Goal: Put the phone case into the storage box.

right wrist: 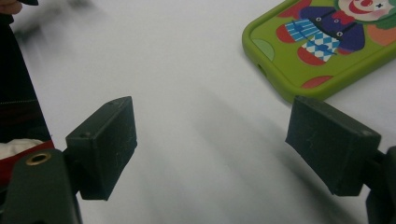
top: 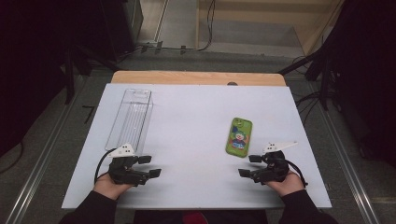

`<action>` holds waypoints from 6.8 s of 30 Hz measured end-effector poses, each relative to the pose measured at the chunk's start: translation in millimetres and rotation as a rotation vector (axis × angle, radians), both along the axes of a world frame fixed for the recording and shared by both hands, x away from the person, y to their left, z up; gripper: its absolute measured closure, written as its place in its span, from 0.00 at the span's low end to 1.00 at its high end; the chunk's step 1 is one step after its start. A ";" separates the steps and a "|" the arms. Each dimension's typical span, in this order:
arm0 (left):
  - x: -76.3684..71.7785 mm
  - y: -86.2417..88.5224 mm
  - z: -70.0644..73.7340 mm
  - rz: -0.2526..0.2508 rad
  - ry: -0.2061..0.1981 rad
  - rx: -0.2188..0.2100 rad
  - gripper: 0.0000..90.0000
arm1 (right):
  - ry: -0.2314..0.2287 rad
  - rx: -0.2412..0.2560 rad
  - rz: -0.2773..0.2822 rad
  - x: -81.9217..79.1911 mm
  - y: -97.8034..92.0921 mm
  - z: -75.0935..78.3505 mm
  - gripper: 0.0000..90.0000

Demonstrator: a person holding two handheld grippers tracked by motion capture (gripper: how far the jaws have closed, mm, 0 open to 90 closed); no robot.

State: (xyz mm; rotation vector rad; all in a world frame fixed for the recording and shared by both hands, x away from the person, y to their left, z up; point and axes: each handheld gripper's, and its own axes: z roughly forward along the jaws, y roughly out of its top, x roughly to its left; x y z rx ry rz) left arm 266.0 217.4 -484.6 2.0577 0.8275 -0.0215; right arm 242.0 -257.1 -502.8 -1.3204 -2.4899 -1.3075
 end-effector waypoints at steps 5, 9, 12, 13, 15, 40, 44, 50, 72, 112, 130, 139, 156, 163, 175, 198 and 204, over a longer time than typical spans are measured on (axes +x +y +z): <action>0.2 0.4 0.4 0.001 -0.001 -0.002 0.30 | 0.012 -0.029 -0.019 0.0 2.2 -1.1 0.16; 0.4 0.4 0.2 0.002 -0.001 -0.003 0.30 | 0.015 -0.038 -0.021 0.5 2.6 -0.1 0.16; 0.5 0.3 0.2 0.004 0.002 -0.004 0.30 | 0.009 -0.046 -0.023 0.8 1.4 3.0 0.16; 0.8 0.4 0.5 0.003 0.007 -0.002 0.30 | 0.008 -0.048 -0.024 1.2 0.7 4.2 0.16; 1.4 0.5 0.6 0.003 0.023 -0.006 0.30 | 0.007 -0.049 -0.027 1.7 -0.3 6.8 0.16; 1.7 1.1 1.2 0.009 0.010 -0.004 0.30 | 0.019 -0.089 -0.085 27.0 -7.3 35.7 0.16; 1.3 0.8 1.3 0.013 0.006 -0.008 0.30 | 0.017 -0.089 -0.089 31.8 -8.9 39.5 0.16; 1.4 0.9 1.5 0.013 0.006 -0.012 0.30 | 0.012 -0.095 -0.111 40.2 -11.4 44.2 0.16; 1.3 1.6 1.7 0.011 0.009 -0.016 0.30 | 0.012 -0.116 -0.165 79.4 -15.2 56.8 0.17; 2.3 2.1 1.4 0.012 0.010 -0.016 0.30 | 0.082 -0.179 -0.363 144.6 -39.6 26.8 0.98; 2.2 1.6 1.0 0.008 0.015 -0.014 0.30 | 0.162 -0.204 -0.380 154.0 -34.4 2.9 0.98; 1.9 1.9 0.9 0.012 0.011 -0.017 0.30 | 0.137 -0.215 -0.332 158.1 -14.2 2.9 0.97; 2.0 2.3 1.1 0.012 0.011 -0.014 0.30 | 0.126 -0.206 -0.233 158.3 14.3 4.0 0.98; 2.0 2.6 1.2 0.010 0.011 -0.012 0.30 | 0.112 -0.215 -0.179 157.5 28.5 5.1 0.97; 1.2 3.2 2.0 0.008 0.009 -0.021 0.30 | 0.070 -0.147 -0.183 143.4 15.2 22.7 0.62; 0.6 3.6 3.3 0.008 0.008 -0.028 0.30 | 0.003 -0.072 -0.055 80.0 12.3 38.3 0.29; 0.5 3.5 3.4 0.009 0.007 -0.031 0.30 | -0.010 -0.072 -0.044 64.8 15.4 36.7 0.28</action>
